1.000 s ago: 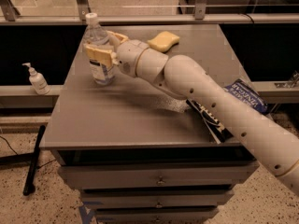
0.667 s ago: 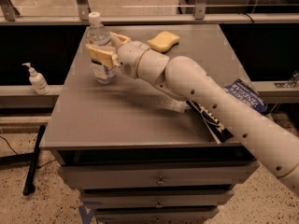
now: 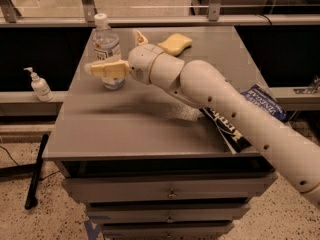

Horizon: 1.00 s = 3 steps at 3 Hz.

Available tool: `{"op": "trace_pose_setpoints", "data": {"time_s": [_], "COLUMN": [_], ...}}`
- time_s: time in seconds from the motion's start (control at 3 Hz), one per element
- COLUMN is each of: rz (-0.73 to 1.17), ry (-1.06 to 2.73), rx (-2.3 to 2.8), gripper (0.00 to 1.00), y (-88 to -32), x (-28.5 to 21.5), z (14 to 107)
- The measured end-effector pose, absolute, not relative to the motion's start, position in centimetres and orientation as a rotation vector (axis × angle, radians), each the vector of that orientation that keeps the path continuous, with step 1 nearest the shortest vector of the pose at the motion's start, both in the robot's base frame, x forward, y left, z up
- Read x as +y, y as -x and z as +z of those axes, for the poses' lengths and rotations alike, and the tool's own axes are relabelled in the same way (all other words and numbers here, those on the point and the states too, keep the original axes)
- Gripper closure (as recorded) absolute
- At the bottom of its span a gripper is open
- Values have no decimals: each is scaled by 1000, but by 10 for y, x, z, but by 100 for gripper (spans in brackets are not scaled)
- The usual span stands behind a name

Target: Place water bottle upright

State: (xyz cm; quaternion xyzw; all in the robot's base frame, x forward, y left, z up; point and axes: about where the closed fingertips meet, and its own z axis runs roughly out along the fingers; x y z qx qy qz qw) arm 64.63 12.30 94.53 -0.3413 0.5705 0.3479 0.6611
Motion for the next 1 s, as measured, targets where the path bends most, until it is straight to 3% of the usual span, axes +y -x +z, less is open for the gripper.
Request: {"op": "trace_pose_setpoints", "data": {"time_s": [0.33, 1.0], "rz": [760, 539], "ry": [813, 924], "rx": [1310, 1412], "gripper": [0, 0], "y": [-644, -670], "x": [101, -25], "z": [954, 1018]}}
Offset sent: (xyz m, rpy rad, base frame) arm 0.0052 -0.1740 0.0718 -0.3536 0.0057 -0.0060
